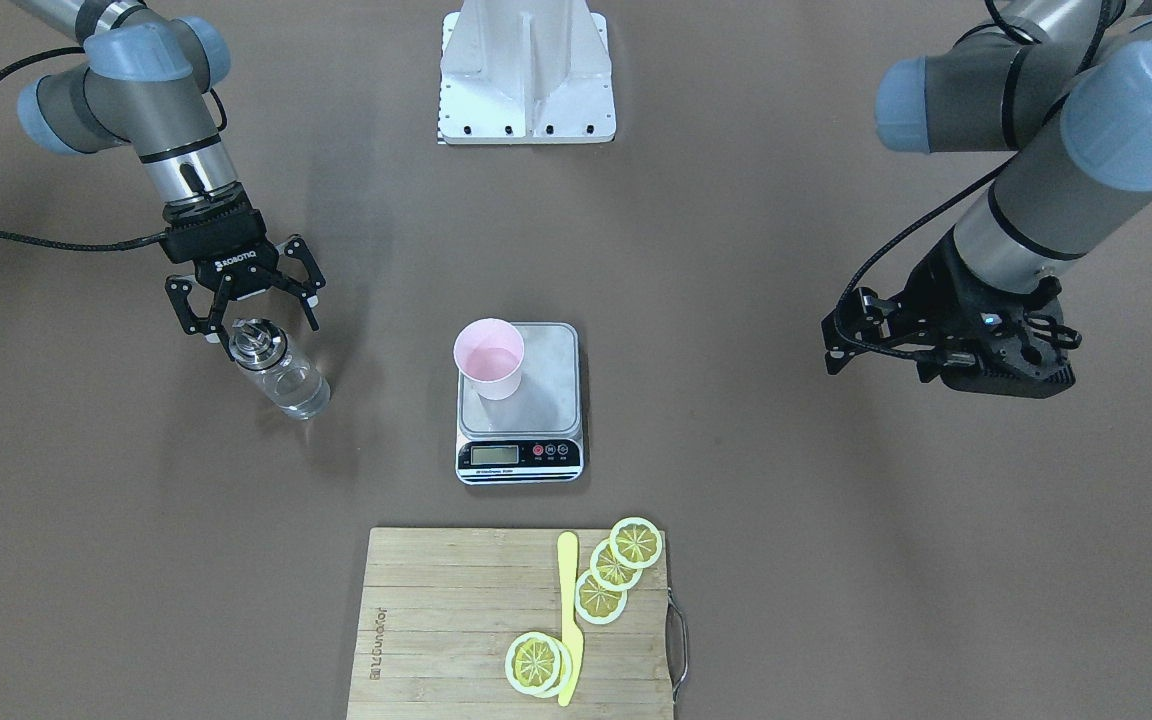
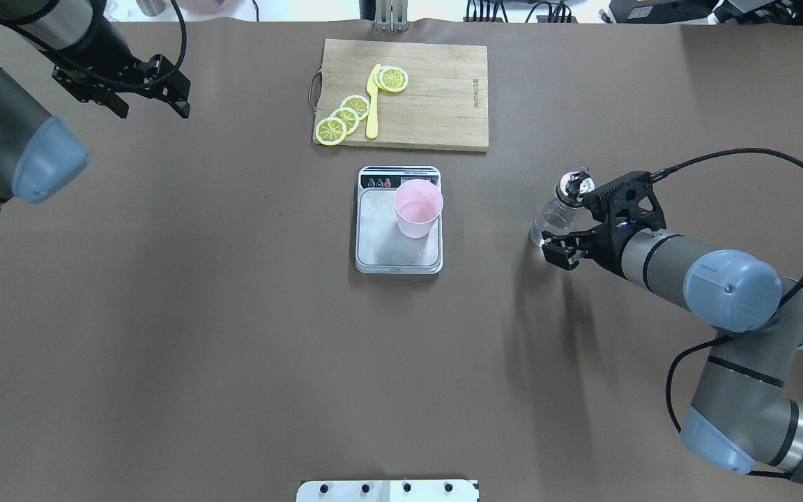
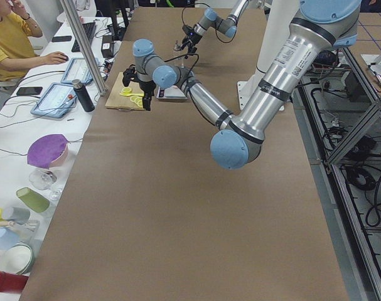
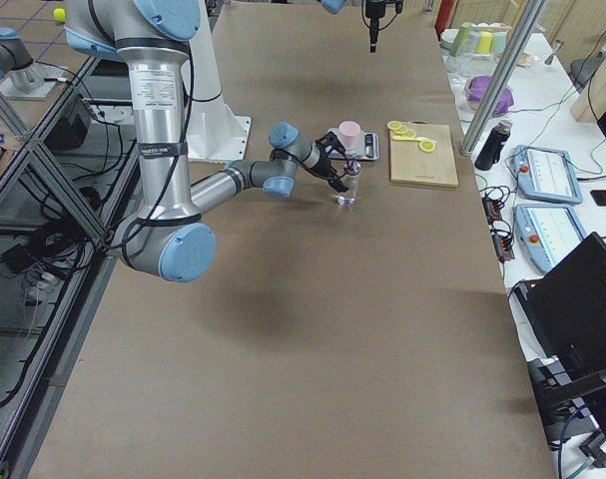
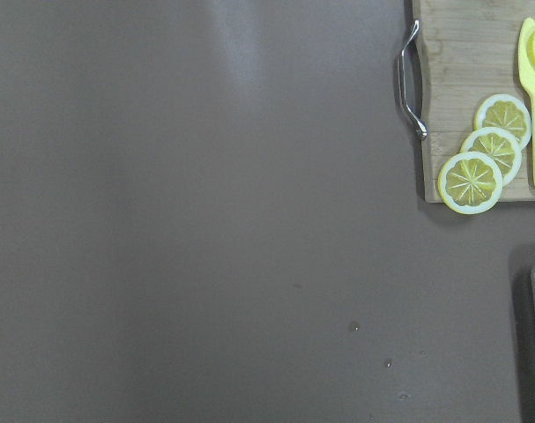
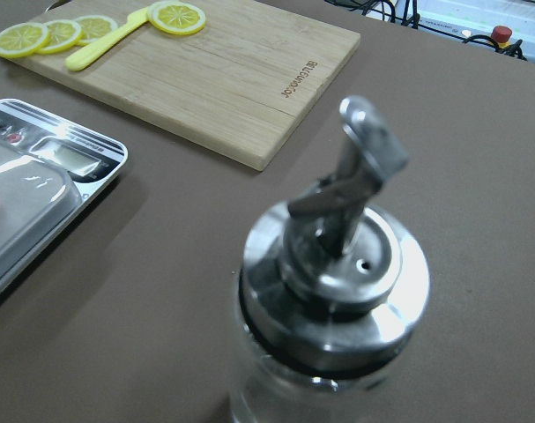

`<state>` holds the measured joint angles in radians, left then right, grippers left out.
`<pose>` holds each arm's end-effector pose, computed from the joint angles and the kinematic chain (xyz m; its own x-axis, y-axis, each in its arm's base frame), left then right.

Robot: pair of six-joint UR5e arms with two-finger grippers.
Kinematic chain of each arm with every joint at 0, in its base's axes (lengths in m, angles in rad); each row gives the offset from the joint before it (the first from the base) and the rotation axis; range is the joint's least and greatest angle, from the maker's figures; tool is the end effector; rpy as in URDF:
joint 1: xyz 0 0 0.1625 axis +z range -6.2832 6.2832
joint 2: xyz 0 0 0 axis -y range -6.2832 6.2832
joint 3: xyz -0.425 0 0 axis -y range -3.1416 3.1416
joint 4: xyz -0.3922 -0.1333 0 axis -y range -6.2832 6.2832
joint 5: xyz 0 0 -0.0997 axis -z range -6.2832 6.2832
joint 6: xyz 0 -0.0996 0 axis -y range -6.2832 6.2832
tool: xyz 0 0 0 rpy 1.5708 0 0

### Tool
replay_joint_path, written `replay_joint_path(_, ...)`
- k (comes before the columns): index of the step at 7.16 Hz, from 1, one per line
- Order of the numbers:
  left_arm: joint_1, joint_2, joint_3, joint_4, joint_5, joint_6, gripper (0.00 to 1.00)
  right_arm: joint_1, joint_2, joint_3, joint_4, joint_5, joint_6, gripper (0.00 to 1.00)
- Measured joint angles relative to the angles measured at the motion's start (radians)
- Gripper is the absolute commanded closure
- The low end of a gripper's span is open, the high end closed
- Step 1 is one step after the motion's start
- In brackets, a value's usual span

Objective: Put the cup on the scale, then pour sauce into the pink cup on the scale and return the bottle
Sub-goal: 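Close the right gripper around the sauce bottle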

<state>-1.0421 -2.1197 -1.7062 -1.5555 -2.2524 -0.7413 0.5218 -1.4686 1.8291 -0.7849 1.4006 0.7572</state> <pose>0.2679 -0.5984 0.2760 0.6164 0.0804 -0.7833 0.0278 0.9919 0.1237 -0.3940 -0.3998 0.3965 0.6995 -0.4241 0.5753 -0.1699 0.6832 0.7102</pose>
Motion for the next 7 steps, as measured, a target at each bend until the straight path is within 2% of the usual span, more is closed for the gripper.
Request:
replay_joint_path(3,0.0,0.0,0.003,0.0,0.001,-0.001,0.0,0.002,0.008,-0.023,0.015,0.0,-0.026,0.06)
replay_joint_path(5,0.001,-0.002,0.003,0.0,0.001,-0.001,0.0,0.004,0.011,-0.089,0.123,-0.004,-0.048,0.06)
replay_joint_path(7,0.001,-0.003,0.003,0.0,0.001,-0.001,0.0,0.008,0.03,-0.122,0.167,-0.007,-0.061,0.06)
